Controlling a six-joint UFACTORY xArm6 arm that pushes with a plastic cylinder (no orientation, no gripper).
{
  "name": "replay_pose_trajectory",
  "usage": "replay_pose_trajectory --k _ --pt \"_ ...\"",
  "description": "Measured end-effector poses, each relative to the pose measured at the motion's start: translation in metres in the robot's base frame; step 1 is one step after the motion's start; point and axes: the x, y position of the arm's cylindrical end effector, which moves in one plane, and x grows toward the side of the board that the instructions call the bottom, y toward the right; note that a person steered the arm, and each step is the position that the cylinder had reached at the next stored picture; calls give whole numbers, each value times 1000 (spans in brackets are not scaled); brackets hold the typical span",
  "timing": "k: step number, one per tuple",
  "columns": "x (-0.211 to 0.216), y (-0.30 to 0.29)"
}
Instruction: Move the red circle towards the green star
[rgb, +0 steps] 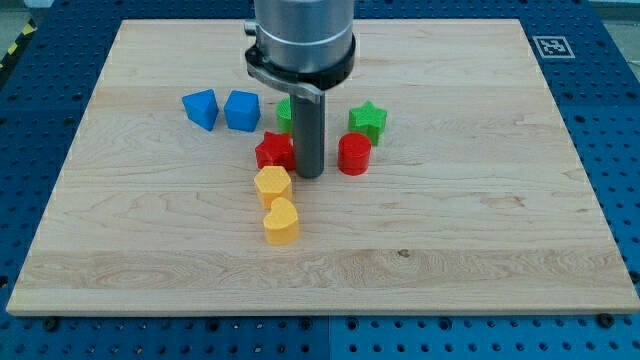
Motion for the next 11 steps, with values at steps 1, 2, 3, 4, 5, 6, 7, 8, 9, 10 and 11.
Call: replay_pose_trajectory --k 1,2,3,4,5,6,7,8,9,10,11 --pt "-23 0" --pt "-24 0" --pt "-20 0" --pt "-15 7" --pt "-4 26" --pt "3 54" --pt "4 79" --pt "4 93" --pt "4 94" --pt "22 98" --pt "27 104"
